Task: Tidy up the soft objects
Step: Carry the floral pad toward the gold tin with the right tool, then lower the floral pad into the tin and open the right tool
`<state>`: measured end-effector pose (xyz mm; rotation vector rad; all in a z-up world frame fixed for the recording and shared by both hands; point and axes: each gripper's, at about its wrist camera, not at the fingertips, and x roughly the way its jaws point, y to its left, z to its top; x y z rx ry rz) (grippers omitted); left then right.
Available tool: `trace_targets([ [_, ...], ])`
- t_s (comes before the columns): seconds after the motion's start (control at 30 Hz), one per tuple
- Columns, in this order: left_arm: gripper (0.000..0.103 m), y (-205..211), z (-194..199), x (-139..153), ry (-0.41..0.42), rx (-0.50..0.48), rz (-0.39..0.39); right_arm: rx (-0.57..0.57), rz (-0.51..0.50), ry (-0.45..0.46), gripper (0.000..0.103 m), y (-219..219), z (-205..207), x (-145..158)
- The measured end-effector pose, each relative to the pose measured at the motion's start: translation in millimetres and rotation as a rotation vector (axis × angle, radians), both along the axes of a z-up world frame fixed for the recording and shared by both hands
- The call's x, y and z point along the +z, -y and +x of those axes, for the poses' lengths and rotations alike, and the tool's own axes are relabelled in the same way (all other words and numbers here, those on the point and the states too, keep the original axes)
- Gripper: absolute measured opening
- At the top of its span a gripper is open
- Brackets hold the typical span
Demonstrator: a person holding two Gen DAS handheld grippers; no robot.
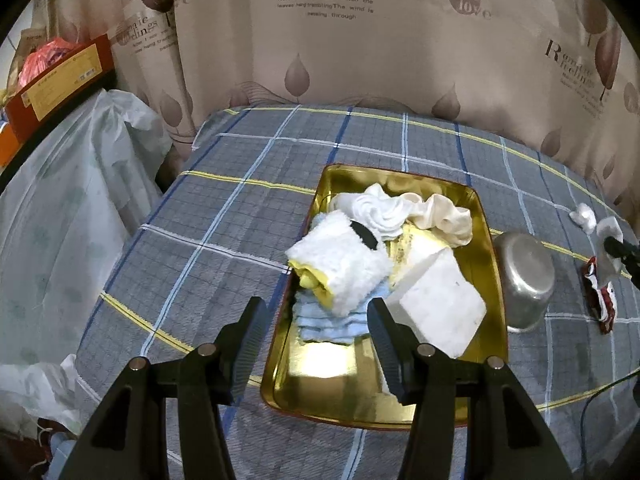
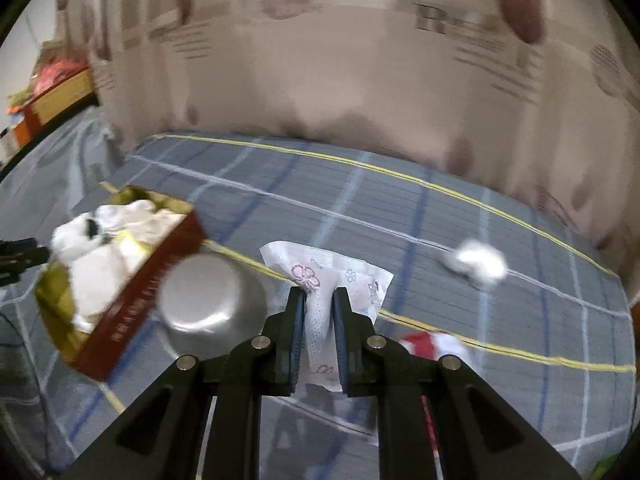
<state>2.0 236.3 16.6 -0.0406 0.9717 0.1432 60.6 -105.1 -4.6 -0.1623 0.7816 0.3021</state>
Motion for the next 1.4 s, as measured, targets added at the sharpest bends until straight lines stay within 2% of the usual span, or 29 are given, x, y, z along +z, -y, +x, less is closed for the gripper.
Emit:
trace_targets([
  [0.3, 0.054, -3.1, -0.3, -5.9, -0.030, 0.005, 0.035, 0.195, 0.012, -0.002, 0.013, -91.4, -1.5, -0.1],
  [0.47, 0.054, -2.4, -2.6, -8.4, -0.044, 0.011, 0.082, 0.272, 0.019, -0.017, 0.013, -134.5, 1.5, -6.7],
  [0.97, 0.054, -9.8, -4.4, -7.7, -0.044, 0.021, 0.066, 0.335, -0.028, -0.086, 0.013, -199.2, 36.6, -23.8],
  [1.1, 0.054, -10.9, -4.4, -7.3, -0.043, 0.024, 0.060, 0.349, -0.032, -0.108, 0.021, -204.9, 34.8, -30.2],
  [1.17, 0.054, -11.7, -4.9, -7.0, -0.042, 0.023, 0.055, 0.363, -0.016, -0.114, 0.038, -205.5, 31.0, -30.6],
  [1.4, 0.054, -8.2, -4.5, -8.2, -0.046, 0.016, 0.063, 0.350, 0.011, -0.094, 0.050, -196.0, 21.0, -21.8],
])
